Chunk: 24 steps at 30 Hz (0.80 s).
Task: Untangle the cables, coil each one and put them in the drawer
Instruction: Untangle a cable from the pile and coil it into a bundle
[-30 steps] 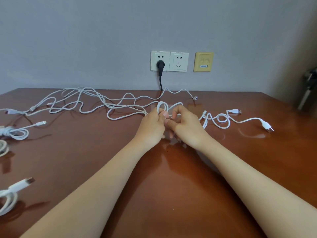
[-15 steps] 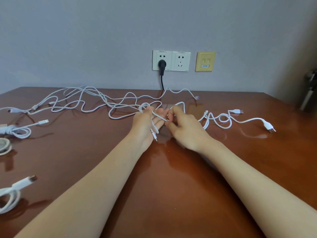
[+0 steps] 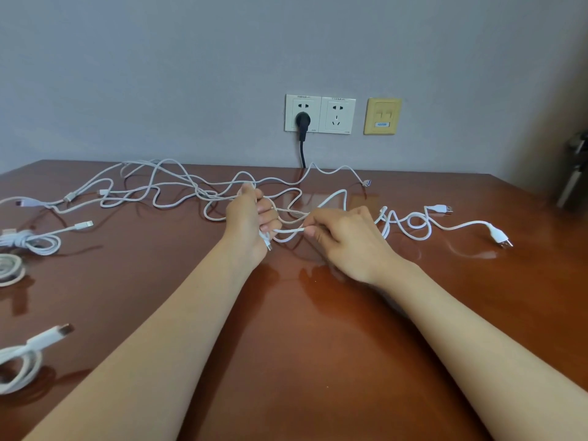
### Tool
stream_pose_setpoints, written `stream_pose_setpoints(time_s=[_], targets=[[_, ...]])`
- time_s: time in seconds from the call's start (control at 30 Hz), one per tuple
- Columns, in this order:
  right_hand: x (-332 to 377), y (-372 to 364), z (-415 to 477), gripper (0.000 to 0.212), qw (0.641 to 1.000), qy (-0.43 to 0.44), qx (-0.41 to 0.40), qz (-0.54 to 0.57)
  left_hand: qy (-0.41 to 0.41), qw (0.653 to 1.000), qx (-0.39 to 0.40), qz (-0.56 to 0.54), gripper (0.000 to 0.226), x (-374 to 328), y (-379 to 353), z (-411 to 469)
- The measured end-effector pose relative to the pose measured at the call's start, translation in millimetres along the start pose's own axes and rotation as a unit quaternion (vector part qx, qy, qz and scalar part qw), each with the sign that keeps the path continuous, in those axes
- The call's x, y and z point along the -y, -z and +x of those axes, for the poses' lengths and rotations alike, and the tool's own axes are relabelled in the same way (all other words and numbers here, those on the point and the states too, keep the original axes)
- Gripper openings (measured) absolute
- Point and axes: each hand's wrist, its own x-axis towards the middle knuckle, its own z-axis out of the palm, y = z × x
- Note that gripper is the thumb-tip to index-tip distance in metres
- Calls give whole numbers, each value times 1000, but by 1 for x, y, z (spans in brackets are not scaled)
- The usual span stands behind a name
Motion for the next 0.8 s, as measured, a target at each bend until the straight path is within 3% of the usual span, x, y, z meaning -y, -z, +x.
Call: stream_pose_setpoints(time_s=[0.2,0.33,0.5,0.7,0.8], targets=[[0,0,1,12,996,42,-84,8,-9,1000,2,17,42,-5,-4,-4],[7,-6,1,15,987,128,-96,-27,-38,990,4,139,42,-7,-5,-7],[6,-7,1,22,982,168,-79,-32,-58,957,15,285,39,1,-11,-12],[7,-11,3,9,982,151,-93,68,-36,929,24,368,43,4,-10,-14],[10,-9,2,6,982,92,-79,142,-15,912,53,407,53,10,-11,-15]])
